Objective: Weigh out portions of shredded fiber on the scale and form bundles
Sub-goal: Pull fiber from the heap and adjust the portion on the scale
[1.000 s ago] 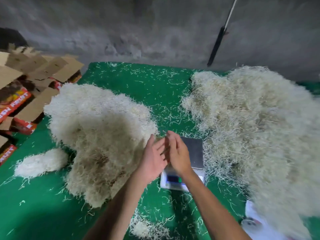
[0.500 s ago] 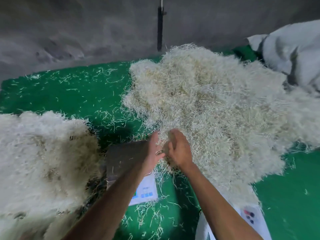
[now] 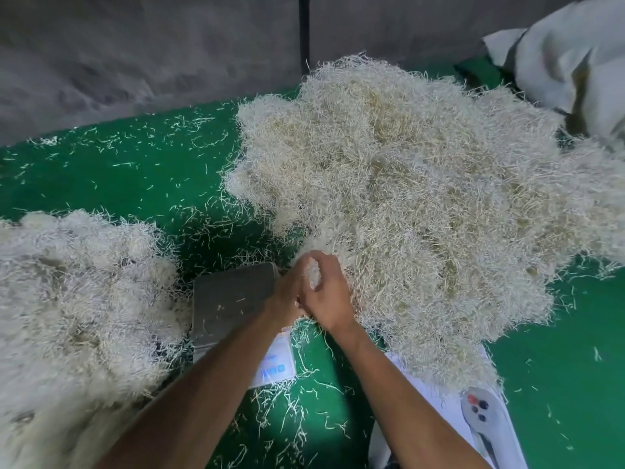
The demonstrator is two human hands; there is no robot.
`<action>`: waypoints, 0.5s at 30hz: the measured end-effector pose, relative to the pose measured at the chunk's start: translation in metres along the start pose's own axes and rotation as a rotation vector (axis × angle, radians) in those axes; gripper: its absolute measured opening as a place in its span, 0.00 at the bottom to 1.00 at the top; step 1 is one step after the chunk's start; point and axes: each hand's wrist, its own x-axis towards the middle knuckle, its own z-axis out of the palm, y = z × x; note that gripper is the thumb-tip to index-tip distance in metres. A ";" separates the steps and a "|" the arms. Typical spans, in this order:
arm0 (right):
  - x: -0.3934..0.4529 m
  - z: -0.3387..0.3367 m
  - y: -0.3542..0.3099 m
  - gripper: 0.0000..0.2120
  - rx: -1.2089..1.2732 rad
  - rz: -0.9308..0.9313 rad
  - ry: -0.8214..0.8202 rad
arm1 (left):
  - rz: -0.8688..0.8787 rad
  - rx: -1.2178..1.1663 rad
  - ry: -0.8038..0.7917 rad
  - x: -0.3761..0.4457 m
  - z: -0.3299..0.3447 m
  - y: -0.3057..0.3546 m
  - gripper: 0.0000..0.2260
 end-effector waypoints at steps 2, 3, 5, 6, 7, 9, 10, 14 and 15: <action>-0.002 -0.006 -0.017 0.21 0.108 -0.063 0.081 | 0.184 0.274 0.090 -0.013 -0.016 0.012 0.18; -0.004 -0.009 -0.027 0.21 0.175 -0.044 0.156 | 0.272 0.382 0.125 -0.016 -0.025 0.018 0.21; -0.001 -0.013 -0.041 0.17 0.294 0.122 0.276 | 0.357 0.598 0.158 -0.025 -0.039 0.030 0.26; 0.002 -0.016 -0.045 0.17 0.281 0.219 0.315 | 0.376 0.688 0.205 -0.028 -0.046 0.035 0.29; 0.004 -0.018 -0.050 0.20 0.228 0.278 0.318 | 0.379 0.734 0.238 -0.032 -0.052 0.037 0.29; 0.004 -0.015 -0.059 0.29 0.197 0.306 0.247 | 0.388 0.759 0.211 -0.046 -0.057 0.044 0.25; 0.004 -0.012 -0.064 0.30 0.252 0.309 0.216 | 0.434 0.764 0.199 -0.055 -0.059 0.048 0.20; 0.004 -0.015 -0.068 0.12 0.596 0.382 0.244 | 0.463 0.497 0.129 -0.082 -0.077 0.066 0.30; 0.006 -0.019 -0.063 0.11 0.662 0.457 0.268 | 0.389 0.395 0.067 -0.088 -0.082 0.074 0.33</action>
